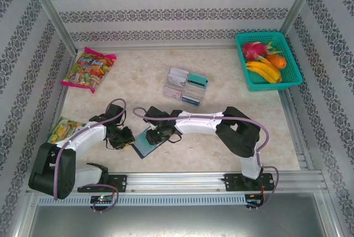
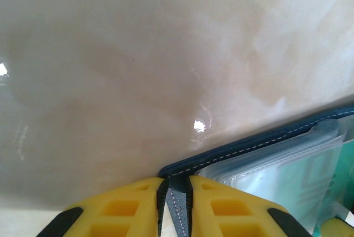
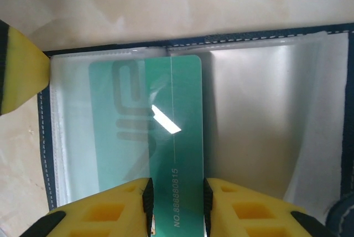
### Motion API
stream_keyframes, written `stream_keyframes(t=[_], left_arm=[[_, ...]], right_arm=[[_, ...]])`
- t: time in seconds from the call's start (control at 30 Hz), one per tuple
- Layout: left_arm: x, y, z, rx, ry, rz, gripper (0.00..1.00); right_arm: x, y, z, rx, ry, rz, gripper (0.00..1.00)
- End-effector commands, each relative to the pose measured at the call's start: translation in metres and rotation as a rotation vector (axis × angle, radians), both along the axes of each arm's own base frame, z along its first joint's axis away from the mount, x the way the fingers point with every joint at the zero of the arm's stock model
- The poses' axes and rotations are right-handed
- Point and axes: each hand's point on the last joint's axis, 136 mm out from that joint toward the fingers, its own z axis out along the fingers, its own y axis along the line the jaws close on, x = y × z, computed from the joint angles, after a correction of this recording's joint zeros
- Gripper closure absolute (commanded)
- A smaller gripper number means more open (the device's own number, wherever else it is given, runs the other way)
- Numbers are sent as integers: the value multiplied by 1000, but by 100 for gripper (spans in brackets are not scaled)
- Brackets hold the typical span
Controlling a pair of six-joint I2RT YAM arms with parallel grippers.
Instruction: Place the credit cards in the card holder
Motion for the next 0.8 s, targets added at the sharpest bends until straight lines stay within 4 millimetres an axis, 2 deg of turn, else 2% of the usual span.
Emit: stream_keyframes(t=[0.0,0.23,0.43,0.53,0.77], left_arm=[[6,4,-5,29,-33,-14,78],[6,3,-6,23,-27,-15,78],[6,3,-7,23,-27,-16,78],[6,3,-8,26,-25,-17,78],[8,4,-6,29,-30,-20,78]], right_arm=[[-4,9,4,3,8,26,69],[-16,19,-6,-74,-1,103,69],[-22,19,-10,-93,1,133,69],[-20,19,0,-66,-10,125,69],[-7,23,50,39,-71,105,66]])
